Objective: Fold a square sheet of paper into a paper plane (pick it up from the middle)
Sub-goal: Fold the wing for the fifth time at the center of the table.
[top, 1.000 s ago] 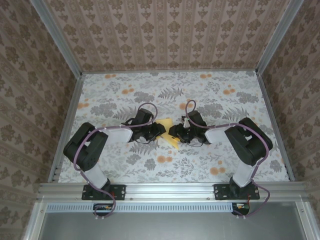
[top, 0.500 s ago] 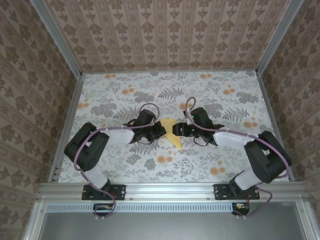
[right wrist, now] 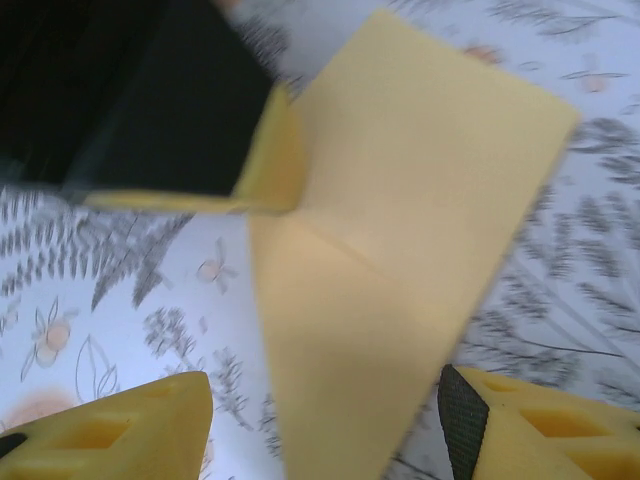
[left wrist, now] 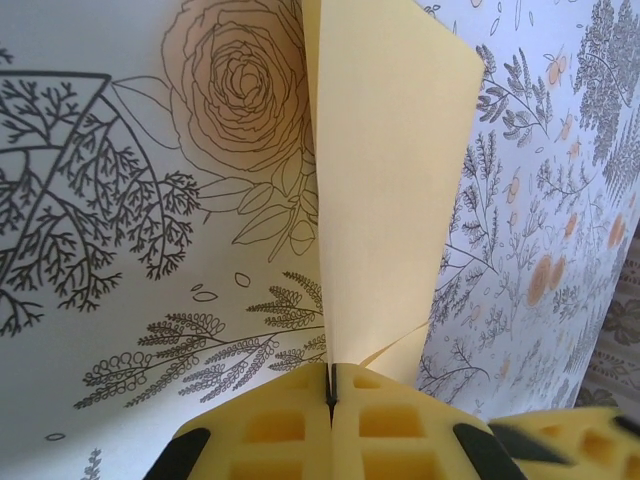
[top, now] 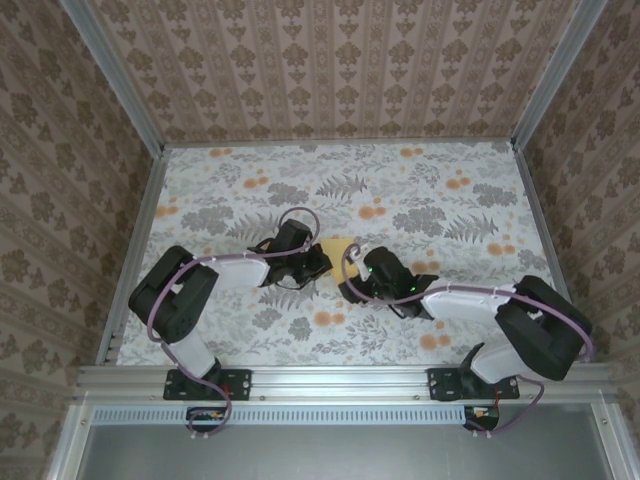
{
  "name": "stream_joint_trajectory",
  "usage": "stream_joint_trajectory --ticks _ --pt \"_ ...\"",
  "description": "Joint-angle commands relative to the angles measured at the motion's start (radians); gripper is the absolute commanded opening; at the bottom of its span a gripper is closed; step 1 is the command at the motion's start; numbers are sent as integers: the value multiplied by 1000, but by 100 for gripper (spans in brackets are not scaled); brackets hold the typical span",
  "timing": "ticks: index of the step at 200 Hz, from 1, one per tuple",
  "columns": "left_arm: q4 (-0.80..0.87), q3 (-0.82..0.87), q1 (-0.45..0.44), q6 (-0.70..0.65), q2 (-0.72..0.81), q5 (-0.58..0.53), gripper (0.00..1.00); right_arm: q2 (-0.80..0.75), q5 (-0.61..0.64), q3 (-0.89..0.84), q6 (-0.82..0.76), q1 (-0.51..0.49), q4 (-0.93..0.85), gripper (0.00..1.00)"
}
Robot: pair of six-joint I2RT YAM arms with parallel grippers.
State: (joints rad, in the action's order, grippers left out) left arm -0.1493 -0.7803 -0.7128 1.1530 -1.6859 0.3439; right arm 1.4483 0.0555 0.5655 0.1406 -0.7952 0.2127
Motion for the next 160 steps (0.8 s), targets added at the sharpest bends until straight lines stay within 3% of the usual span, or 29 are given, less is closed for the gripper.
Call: stream_joint_trajectory --ticks 1,89,160 --pt "26 -28 -4 15 34 4 4 57 97 11 -138 -49 66 63" --pt "44 -38 -3 20 49 19 4 232 247 -7 -315 -102 391 51" --pt "53 -35 4 21 64 20 4 274 269 -3 -349 -103 419 35"
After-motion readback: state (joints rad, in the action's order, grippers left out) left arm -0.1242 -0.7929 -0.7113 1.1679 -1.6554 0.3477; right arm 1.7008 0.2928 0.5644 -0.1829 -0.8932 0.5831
